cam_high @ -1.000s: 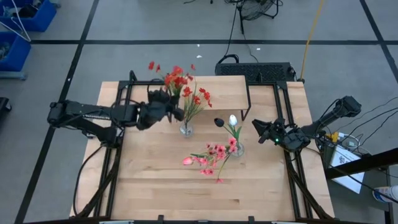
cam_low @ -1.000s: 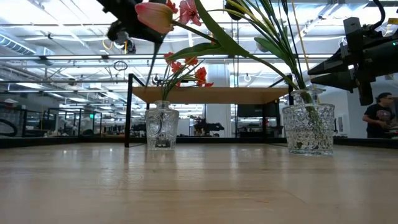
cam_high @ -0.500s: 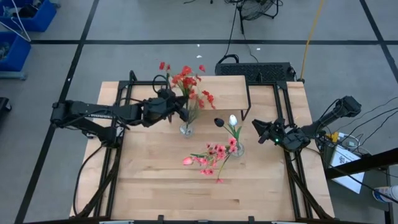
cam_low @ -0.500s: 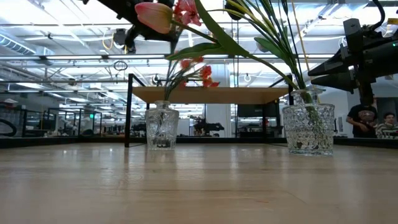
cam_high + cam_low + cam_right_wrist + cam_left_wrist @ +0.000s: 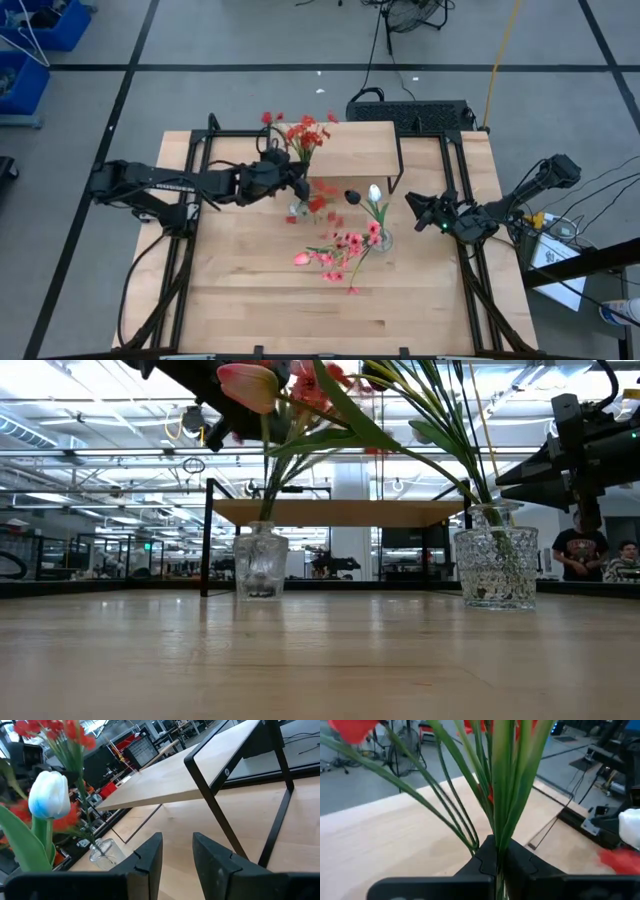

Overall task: Pick and place flowers into a vace then onto a shelf
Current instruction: Put the orange flowers into the left transparent vase

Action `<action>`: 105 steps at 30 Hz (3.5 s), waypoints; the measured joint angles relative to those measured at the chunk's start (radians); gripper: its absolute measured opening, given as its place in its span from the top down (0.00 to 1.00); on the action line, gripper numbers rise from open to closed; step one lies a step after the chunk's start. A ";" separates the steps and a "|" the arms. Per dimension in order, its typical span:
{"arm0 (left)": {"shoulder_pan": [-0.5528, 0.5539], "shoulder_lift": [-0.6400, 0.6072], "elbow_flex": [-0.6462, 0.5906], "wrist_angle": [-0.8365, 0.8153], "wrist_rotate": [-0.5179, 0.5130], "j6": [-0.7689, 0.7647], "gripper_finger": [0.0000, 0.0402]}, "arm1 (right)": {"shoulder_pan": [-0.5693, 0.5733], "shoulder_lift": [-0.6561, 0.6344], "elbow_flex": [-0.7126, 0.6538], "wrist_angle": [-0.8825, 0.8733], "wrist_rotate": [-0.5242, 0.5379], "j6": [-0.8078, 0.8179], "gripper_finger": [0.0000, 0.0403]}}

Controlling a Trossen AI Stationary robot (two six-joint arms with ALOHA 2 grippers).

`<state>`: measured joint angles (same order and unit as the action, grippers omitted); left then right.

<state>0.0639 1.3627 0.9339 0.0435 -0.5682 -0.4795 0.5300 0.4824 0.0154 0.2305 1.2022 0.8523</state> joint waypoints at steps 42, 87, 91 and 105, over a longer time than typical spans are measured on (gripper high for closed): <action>-0.111 0.179 -0.001 -0.176 -0.027 -0.145 0.89 | 0.000 0.029 0.000 -0.004 0.001 0.029 0.75; -0.169 0.094 -0.003 -0.269 -0.009 -0.296 0.54 | 0.000 0.052 0.000 -0.004 0.001 0.052 0.75; -0.167 0.094 -0.003 -0.275 0.092 -0.290 0.62 | 0.000 0.061 0.000 -0.004 0.001 0.052 0.75; -0.190 0.094 -0.002 -0.301 0.086 -0.348 0.90 | 0.000 0.062 0.000 -0.004 0.001 0.053 0.75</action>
<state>-0.1258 1.4563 0.9318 -0.2579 -0.4823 -0.8279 0.5298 0.5446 0.0151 0.2264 1.2034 0.9051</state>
